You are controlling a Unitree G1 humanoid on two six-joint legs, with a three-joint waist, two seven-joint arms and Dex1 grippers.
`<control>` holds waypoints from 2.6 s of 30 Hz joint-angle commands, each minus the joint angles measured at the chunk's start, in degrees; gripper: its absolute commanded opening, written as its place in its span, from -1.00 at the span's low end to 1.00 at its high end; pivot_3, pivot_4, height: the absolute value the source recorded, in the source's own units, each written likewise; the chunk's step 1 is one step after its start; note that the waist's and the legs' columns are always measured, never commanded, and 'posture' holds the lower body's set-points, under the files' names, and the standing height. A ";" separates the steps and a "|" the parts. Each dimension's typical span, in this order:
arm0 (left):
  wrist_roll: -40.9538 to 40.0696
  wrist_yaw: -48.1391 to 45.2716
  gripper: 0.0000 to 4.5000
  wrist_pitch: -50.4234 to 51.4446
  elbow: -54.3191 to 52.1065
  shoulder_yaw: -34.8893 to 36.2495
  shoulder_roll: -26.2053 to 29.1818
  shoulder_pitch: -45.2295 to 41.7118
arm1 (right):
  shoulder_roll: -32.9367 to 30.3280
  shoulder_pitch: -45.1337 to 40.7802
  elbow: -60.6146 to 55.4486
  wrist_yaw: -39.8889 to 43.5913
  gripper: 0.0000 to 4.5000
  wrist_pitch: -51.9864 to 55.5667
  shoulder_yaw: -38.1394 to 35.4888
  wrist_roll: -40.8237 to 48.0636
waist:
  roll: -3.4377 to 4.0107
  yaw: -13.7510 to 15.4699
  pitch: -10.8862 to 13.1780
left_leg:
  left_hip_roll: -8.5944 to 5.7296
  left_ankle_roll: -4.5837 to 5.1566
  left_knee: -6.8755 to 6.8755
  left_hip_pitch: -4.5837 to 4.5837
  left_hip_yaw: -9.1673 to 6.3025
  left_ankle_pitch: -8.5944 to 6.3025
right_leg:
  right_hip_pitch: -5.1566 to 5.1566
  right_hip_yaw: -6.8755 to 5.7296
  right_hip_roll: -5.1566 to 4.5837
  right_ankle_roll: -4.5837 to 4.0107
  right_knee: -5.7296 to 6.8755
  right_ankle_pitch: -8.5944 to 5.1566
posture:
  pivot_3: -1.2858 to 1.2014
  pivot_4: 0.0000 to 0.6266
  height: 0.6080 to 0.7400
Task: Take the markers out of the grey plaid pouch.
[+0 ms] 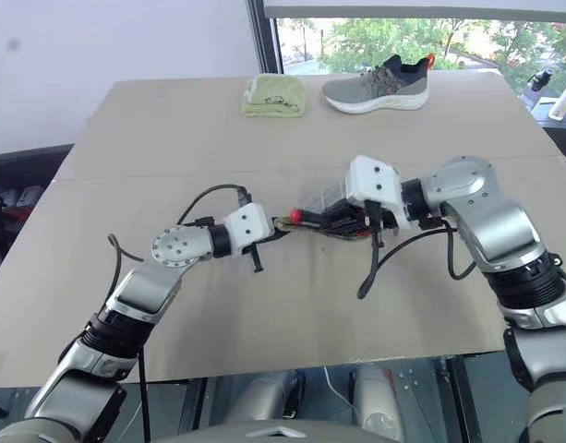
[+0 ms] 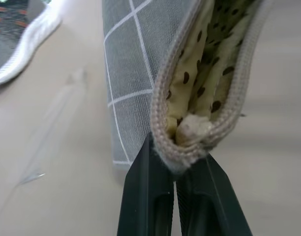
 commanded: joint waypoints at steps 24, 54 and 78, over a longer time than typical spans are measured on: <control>3.65 8.90 -0.92 -0.12 4.52 6.58 1.01 0.79 | 33.89 -10.26 21.22 -80.59 -0.84 7.61 -46.00 67.54 | 0.07 -1.09 0.01 | -0.05 -0.02 0.02 -0.01 0.06 0.03 | -0.14 0.06 0.11 -0.01 0.25 0.00 | 0.03 -0.52 1.00; 6.94 16.58 -0.92 1.52 4.71 4.34 -11.87 -6.05 | 41.21 -5.92 15.90 -97.26 -0.84 1.09 -36.41 81.48 | 0.13 -2.97 0.01 | -0.04 -0.01 -0.03 -0.02 0.38 0.05 | -0.46 0.18 0.13 0.00 0.95 0.00 | 0.03 -0.52 1.00; 3.76 14.22 -0.92 3.91 -4.79 22.43 5.27 19.40 | -16.53 10.87 -1.28 -51.06 -0.84 14.16 -3.76 17.27 | 0.10 -1.67 -0.01 | 0.07 0.00 -0.02 -0.21 0.71 0.03 | -0.73 0.23 -0.10 0.00 0.62 0.00 | 0.03 -0.52 1.00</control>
